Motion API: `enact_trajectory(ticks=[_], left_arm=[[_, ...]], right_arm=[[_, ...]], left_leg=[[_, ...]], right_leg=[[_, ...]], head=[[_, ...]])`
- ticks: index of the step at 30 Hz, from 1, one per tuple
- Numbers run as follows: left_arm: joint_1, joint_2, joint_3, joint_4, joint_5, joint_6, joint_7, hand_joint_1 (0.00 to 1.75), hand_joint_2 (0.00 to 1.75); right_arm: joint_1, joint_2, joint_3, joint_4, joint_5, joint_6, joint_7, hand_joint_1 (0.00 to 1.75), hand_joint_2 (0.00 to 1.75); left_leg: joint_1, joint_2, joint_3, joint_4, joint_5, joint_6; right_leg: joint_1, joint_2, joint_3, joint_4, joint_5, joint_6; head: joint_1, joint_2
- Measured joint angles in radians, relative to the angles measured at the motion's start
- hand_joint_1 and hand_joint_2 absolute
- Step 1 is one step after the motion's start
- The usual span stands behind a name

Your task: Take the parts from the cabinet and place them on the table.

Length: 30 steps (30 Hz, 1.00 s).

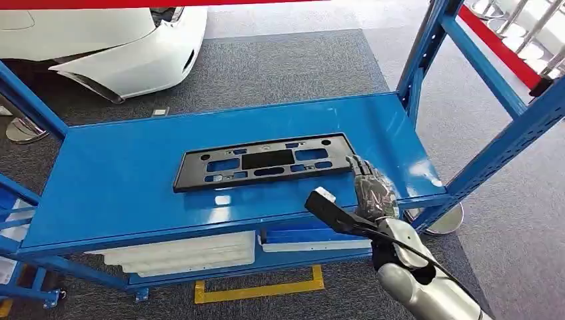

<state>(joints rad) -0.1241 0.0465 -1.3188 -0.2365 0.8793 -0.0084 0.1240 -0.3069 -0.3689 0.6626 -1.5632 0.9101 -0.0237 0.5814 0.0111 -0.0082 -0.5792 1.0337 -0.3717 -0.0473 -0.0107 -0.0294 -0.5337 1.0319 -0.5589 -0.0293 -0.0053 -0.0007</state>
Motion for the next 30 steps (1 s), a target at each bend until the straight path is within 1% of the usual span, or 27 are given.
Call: enact_trajectory(ticks=[3, 5, 8, 19, 23, 27, 30], left_arm=[[0.0, 0.0, 0.0, 0.0, -0.012, -0.002, -0.006, 0.0, 0.0], [0.0, 0.0, 0.0, 0.0, -0.021, -0.003, -0.011, 0.0, 0.0], [0.0, 0.0, 0.0, 0.0, -0.034, -0.003, -0.016, 0.0, 0.0], [-0.001, 0.0, 0.0, 0.002, -0.054, -0.014, -0.015, 0.0, 0.0], [-0.004, 0.0, 0.0, 0.004, -0.062, -0.023, -0.011, 0.0, 0.0], [-0.005, 0.0, 0.0, 0.005, -0.062, -0.027, -0.011, 0.0, 0.0], [-0.005, 0.0, 0.0, 0.006, -0.062, -0.027, -0.011, 0.0, 0.0]], right_arm=[[-0.024, -0.01, 0.004, 0.042, 0.063, 0.031, -0.071, 0.0, 1.75], [-0.041, -0.016, 0.009, 0.072, 0.117, 0.03, -0.113, 0.0, 1.75], [-0.068, -0.022, 0.023, 0.117, 0.178, 0.023, -0.153, 0.0, 1.75], [-0.126, -0.026, 0.06, 0.236, 0.211, 0.023, -0.188, 0.0, 1.75], [-0.161, -0.026, 0.082, 0.293, 0.22, -0.005, -0.215, 0.0, 1.75], [-0.185, -0.024, 0.103, 0.351, 0.192, -0.044, -0.256, 0.0, 1.75], [-0.197, -0.022, 0.114, 0.385, 0.188, -0.053, -0.267, 0.0, 1.75]], left_leg=[[0.0, 0.0, 0.0, 0.0, 0.0, 0.0], [0.0, 0.0, 0.0, 0.0, 0.0, 0.0], [0.0, 0.0, 0.0, 0.0, 0.0, 0.0], [0.0, -0.001, 0.0, 0.0, 0.0, 0.0], [0.0, -0.001, 0.0, 0.0, 0.0, 0.0], [0.0, -0.001, 0.0, 0.0, 0.0, 0.0], [0.0, -0.001, 0.0, 0.0, 0.0, 0.0]], right_leg=[[0.0, -0.001, 0.0, 0.0, 0.0, 0.0], [0.0, -0.001, 0.0, 0.0, 0.0, 0.0], [0.0, -0.001, 0.0, 0.0, 0.0, 0.0], [0.0, -0.001, 0.0, 0.0, 0.0, 0.0], [0.0, -0.001, 0.0, 0.0, 0.0, 0.0], [0.0, -0.001, 0.0, 0.0, 0.0, 0.0], [0.0, -0.001, 0.0, 0.0, 0.0, 0.0]], head=[[0.0, 0.0], [0.0, 0.0], [0.0, 0.0], [0.0, 0.0], [0.0, 0.0], [0.001, 0.0], [0.0, 0.0]])
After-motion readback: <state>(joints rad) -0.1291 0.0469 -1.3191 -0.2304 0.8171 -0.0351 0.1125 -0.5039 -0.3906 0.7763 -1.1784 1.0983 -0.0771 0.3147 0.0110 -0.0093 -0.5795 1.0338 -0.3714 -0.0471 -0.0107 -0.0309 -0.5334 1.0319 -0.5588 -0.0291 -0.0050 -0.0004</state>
